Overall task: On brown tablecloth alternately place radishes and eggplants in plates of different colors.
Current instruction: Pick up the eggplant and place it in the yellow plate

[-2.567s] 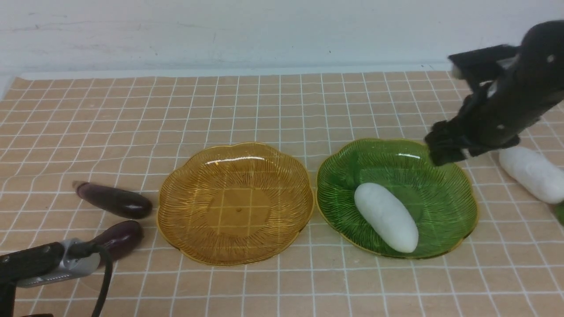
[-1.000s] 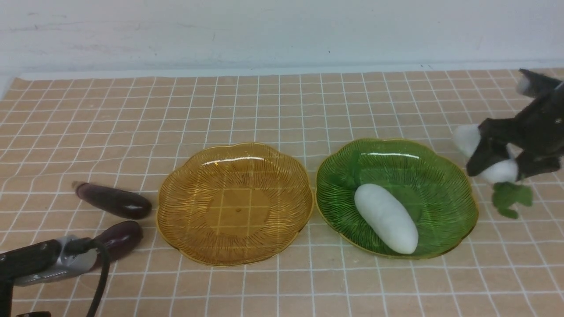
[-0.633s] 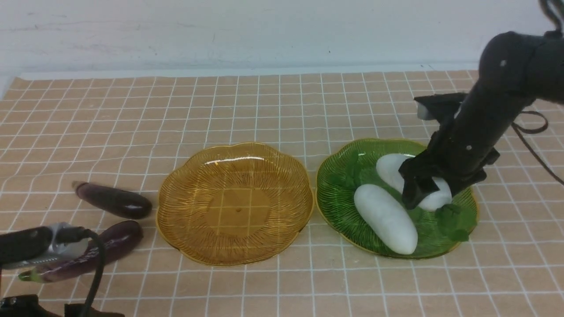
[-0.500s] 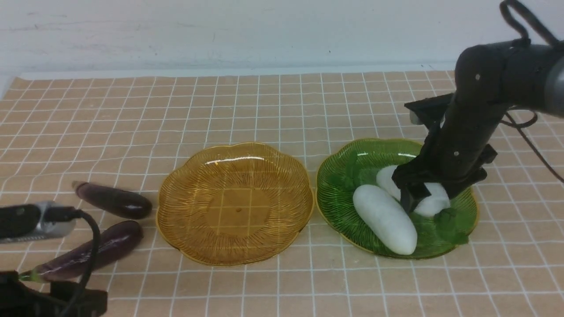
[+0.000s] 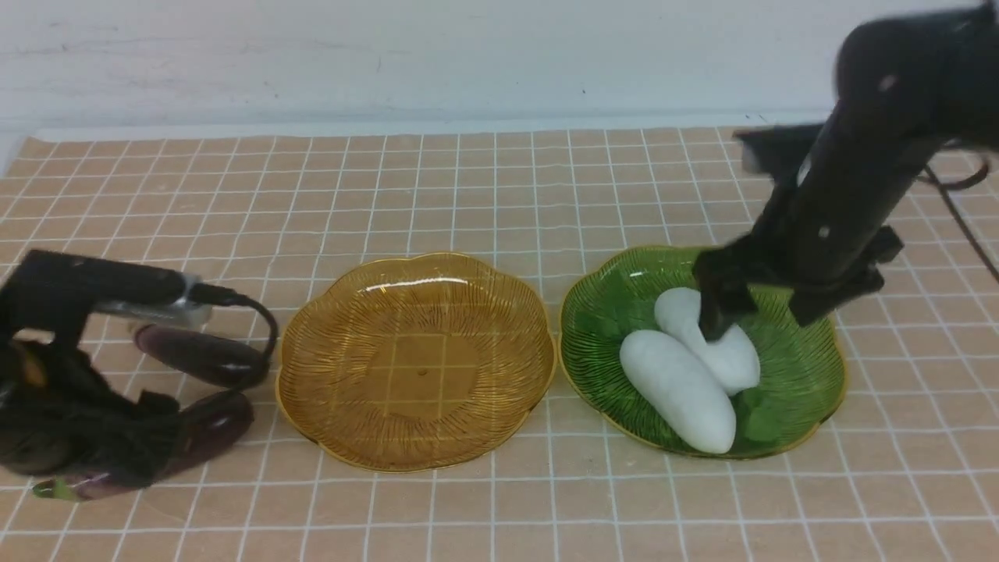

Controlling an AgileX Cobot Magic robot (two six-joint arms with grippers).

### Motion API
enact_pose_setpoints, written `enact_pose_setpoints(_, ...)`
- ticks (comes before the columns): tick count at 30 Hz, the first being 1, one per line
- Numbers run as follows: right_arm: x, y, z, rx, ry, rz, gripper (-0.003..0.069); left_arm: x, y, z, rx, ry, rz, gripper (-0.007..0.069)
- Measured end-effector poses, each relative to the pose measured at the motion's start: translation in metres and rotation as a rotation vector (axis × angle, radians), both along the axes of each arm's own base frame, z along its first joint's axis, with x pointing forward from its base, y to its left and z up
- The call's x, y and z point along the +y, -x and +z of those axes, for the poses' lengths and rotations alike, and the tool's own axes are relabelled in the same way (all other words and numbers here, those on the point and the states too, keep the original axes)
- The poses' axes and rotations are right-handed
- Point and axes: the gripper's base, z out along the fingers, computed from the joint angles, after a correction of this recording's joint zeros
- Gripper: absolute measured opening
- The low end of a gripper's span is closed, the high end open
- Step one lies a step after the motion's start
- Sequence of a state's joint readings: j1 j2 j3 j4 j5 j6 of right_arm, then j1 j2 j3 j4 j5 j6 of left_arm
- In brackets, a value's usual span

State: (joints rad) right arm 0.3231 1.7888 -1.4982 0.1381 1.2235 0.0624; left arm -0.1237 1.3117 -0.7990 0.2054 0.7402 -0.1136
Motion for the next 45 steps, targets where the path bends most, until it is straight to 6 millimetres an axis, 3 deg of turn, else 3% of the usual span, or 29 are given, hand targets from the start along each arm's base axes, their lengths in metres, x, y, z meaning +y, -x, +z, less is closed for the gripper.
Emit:
enact_pose_setpoints(3, 0.003, 0.023, 0.043, -0.082, -0.118, 0.017, 0.0645, -0.001, -0.019, -0.017, -0.001, -0.038, -0.041, 0.0574)
enact_pose_setpoints(9, 0.005, 0.061, 0.094, -0.211, -0.190, 0.103, 0.0600, -0.003, -0.035, -0.045, 0.044, -0.052, -0.071, 0.0574)
enact_pose_setpoints(16, 0.000, 0.077, 0.112, -0.268, -0.184, 0.124, 0.0563, -0.005, -0.046, -0.073, 0.112, -0.068, -0.097, 0.0565)
enact_pose_setpoints(20, -0.001, 0.074, 0.109, -0.265, -0.164, 0.125, 0.0558, -0.004, -0.051, -0.077, 0.115, -0.097, -0.123, 0.0449)
enact_pose_setpoints(22, -0.001, 0.074, 0.109, -0.265, -0.163, 0.126, 0.0559, -0.002, -0.050, -0.075, 0.127, -0.105, -0.111, 0.0305)
enact_pose_setpoints(24, -0.001, 0.073, 0.109, -0.266, -0.158, 0.126, 0.0559, -0.003, -0.048, -0.068, 0.150, -0.093, -0.064, 0.0181)
enact_pose_setpoints(26, -0.001, 0.073, 0.109, -0.267, -0.155, 0.128, 0.0559, -0.010, -0.045, -0.050, 0.188, -0.056, -0.004, 0.0143)
enact_pose_setpoints(29, -0.001, 0.073, 0.109, -0.268, -0.153, 0.128, 0.0559, -0.044, -0.050, 0.010, 0.089, 0.109, 0.009, 0.0139)
enact_pose_setpoints(31, -0.001, 0.073, 0.109, -0.268, -0.153, 0.128, 0.0559, -0.075, -0.054, 0.033, 0.038, 0.227, -0.045, 0.0137)
enact_pose_setpoints(33, -0.001, 0.073, 0.109, -0.268, -0.153, 0.127, 0.0559, -0.100, -0.061, 0.040, -0.004, 0.296, -0.096, 0.0141)
enact_pose_setpoints(37, -0.001, 0.073, 0.109, -0.267, -0.153, 0.126, 0.0559, -0.130, -0.080, 0.031, -0.067, 0.347, -0.145, 0.0190)
enact_pose_setpoints(40, -0.001, 0.073, 0.109, -0.267, -0.154, 0.126, 0.0559, -0.137, -0.091, 0.019, -0.068, 0.355, -0.131, 0.0242)
enact_pose_setpoints(45, -0.001, 0.073, 0.109, -0.267, -0.154, 0.125, 0.0559, -0.138, -0.102, 0.001, -0.039, 0.363, -0.077, 0.0405)
